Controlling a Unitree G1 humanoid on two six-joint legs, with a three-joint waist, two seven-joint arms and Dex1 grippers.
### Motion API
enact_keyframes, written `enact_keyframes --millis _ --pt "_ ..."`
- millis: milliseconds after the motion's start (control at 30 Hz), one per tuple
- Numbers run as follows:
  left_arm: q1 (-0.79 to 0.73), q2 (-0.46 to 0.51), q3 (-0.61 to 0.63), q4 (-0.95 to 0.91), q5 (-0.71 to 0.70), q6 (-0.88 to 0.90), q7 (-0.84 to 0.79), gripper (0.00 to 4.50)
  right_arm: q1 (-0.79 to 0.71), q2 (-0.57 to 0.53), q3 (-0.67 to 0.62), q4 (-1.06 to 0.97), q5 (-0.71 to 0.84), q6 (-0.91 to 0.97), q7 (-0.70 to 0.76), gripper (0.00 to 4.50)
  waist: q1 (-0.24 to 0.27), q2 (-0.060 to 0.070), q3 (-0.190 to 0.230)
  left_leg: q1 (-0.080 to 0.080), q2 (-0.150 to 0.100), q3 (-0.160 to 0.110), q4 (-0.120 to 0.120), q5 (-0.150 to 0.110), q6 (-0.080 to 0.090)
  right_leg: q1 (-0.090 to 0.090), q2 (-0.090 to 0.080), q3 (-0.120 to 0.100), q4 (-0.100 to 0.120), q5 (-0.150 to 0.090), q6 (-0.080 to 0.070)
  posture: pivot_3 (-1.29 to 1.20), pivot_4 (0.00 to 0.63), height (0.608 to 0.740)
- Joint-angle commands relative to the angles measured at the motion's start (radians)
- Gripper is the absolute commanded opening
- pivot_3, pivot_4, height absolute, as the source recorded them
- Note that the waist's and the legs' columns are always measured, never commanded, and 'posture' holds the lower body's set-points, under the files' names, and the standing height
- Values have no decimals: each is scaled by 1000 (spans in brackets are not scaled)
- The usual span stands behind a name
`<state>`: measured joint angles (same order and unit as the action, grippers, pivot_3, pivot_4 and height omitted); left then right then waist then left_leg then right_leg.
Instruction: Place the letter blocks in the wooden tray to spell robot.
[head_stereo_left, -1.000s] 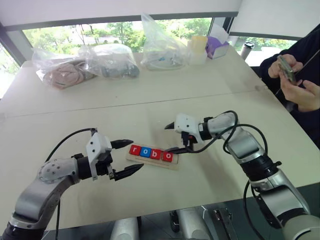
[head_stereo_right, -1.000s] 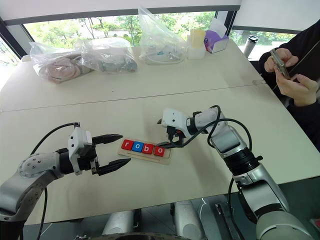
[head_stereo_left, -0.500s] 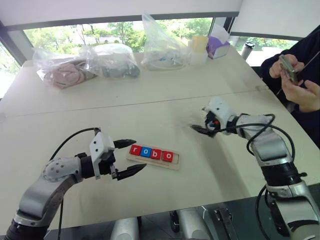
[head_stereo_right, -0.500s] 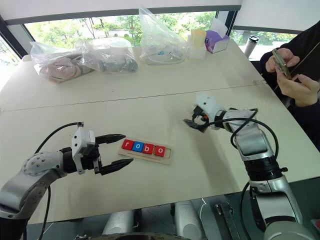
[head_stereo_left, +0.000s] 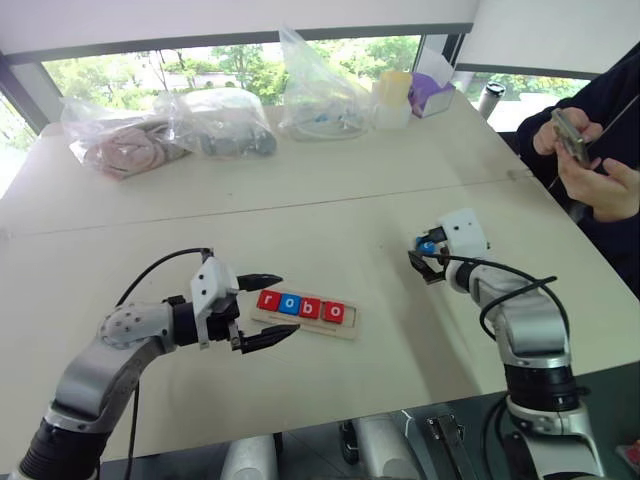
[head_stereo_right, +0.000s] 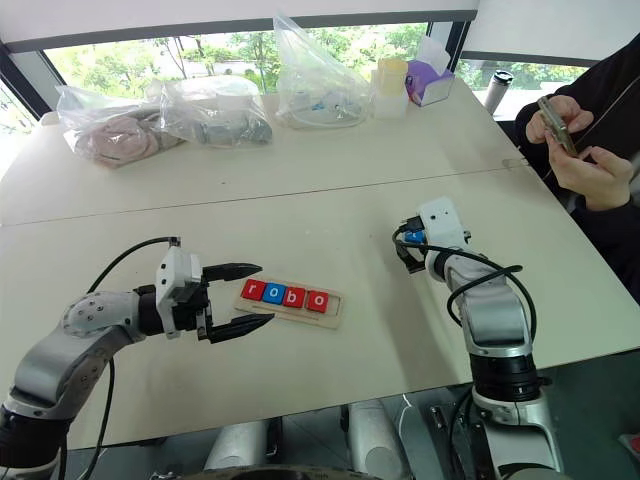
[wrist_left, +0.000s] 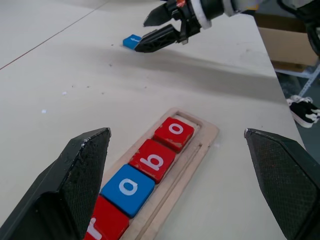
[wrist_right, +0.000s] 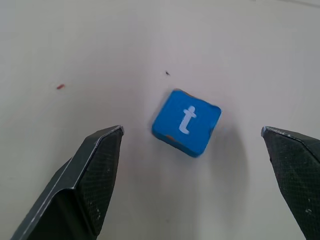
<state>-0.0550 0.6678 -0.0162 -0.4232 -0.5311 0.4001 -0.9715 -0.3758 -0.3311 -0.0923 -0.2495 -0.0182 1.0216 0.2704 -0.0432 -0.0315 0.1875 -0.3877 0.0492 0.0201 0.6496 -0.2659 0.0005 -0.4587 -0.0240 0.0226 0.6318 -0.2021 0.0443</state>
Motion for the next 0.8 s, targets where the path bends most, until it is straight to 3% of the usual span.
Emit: enact_keyframes --millis 33,200,233,333,467,633,800 --pt "-22 -3 0 3 4 -25 -13 4500 -27 53 -53 -6 15 24 -67 4478 0 0 0 0 0 0 0 0 0 0 0 0 0 0 0 0 150 740" --pt "-35 -5 -4 19 3 -28 -29 4500 -89 153 -150 90 52 45 -151 4478 -1 0 0 1 0 0 0 0 0 0 0 0 0 0 2 0 150 740" --pt "-36 -6 -5 21 3 -29 -31 4500 -93 161 -155 101 56 42 -159 4242 -1 0 0 0 0 0 0 0 0 0 0 0 0 0 2 0 150 740" --pt "-37 -14 -16 22 9 -32 -29 4500 -86 172 -154 117 62 30 -174 3163 0 0 0 0 0 0 0 0 0 1 0 0 0 1 1 0 150 740" --pt "-49 -27 -25 35 14 -34 -34 4500 -56 169 -132 83 63 40 -179 1132 0 0 -1 0 0 0 0 0 0 1 0 0 0 1 1 0 150 740" --pt "-53 -44 -42 44 22 -41 -39 4500 53 116 -98 -88 89 132 -136 1139 2 0 -2 0 0 0 0 0 0 1 0 0 0 0 2 0 150 740" --pt "-62 -53 -55 71 24 -54 -57 4500 259 76 -79 -441 169 393 -80 1139 6 0 -3 0 0 -1 -1 0 0 1 0 0 0 -2 4 0 150 740"
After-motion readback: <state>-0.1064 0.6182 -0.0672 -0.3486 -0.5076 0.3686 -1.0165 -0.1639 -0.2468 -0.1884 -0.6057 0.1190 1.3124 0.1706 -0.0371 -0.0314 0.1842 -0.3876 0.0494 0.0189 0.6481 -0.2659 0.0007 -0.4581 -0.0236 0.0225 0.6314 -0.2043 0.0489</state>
